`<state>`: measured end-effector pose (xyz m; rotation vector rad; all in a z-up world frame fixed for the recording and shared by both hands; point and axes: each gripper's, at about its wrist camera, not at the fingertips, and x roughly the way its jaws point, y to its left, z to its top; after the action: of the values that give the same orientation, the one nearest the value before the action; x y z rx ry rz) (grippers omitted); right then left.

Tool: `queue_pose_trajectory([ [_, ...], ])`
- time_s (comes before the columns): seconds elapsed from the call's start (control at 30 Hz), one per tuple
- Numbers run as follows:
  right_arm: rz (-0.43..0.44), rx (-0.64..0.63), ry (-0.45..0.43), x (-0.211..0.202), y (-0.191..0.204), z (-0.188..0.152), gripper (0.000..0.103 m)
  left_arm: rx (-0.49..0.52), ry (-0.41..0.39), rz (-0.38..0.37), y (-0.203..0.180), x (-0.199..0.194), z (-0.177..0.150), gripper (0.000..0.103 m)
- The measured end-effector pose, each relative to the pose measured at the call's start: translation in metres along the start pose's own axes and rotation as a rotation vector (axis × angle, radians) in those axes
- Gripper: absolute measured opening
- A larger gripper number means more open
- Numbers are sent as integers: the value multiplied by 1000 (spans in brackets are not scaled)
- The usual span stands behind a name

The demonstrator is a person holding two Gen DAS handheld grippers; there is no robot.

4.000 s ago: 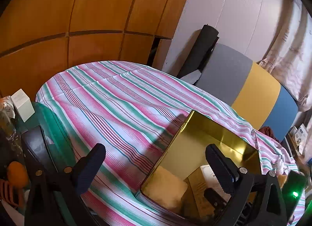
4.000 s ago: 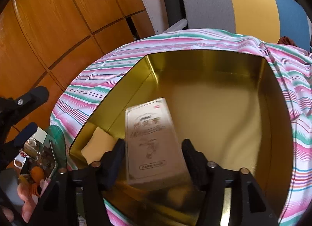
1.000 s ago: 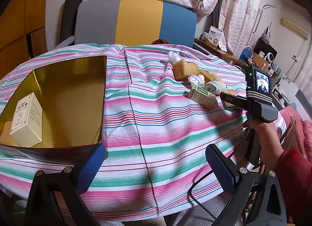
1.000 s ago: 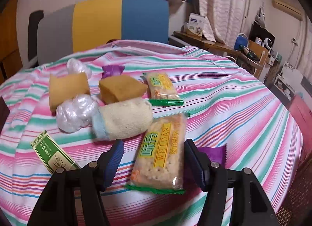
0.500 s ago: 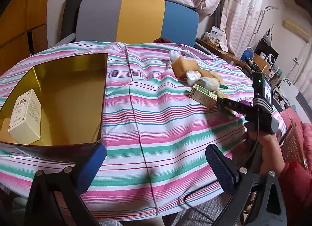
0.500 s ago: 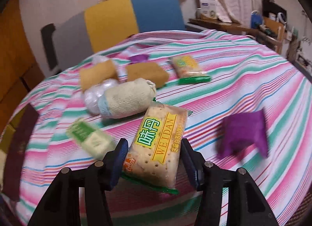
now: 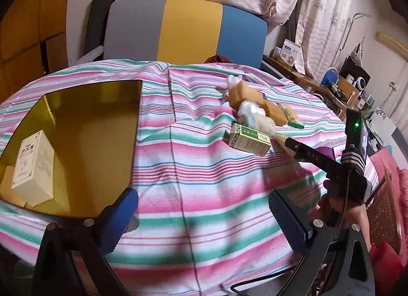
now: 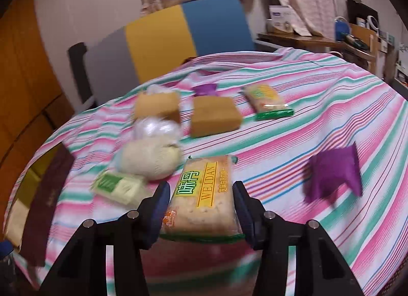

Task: Organize objects
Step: 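Return the right tool to the items and grasp the WEIDAN cracker pack, then grasp the green-white oil box with the left tool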

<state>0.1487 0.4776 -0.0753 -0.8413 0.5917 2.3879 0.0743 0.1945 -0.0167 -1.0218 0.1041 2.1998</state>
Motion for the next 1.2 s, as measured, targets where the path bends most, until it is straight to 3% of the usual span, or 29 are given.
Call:
queue_pose_trajectory([
  [0.17,-54,-53,79,18,1,-5,52,34,-1,13,-14,12,14,103],
  [0.4,-64,-76,39,19,1,-8,51,57,26,16,-31,47,42,103],
  [0.57,-50,-23,-8,15,-8,-12,48,64,-6,-35,-45,79,66,103],
  [0.8,-47,23,-39,10,-16,-15,48,29,106,-255,-51,144,79,103],
  [0.97,-27,69,-55,7,-25,-17,48,61,163,-516,-57,121,59,103],
  [1.07,-26,70,-56,7,-25,-17,48,127,161,-613,-66,100,52,103],
  [1.1,-25,71,-56,7,-26,-17,48,147,147,-595,-68,95,52,103],
  [1.2,-14,82,-62,6,-28,-17,48,209,67,-401,-72,89,61,103],
])
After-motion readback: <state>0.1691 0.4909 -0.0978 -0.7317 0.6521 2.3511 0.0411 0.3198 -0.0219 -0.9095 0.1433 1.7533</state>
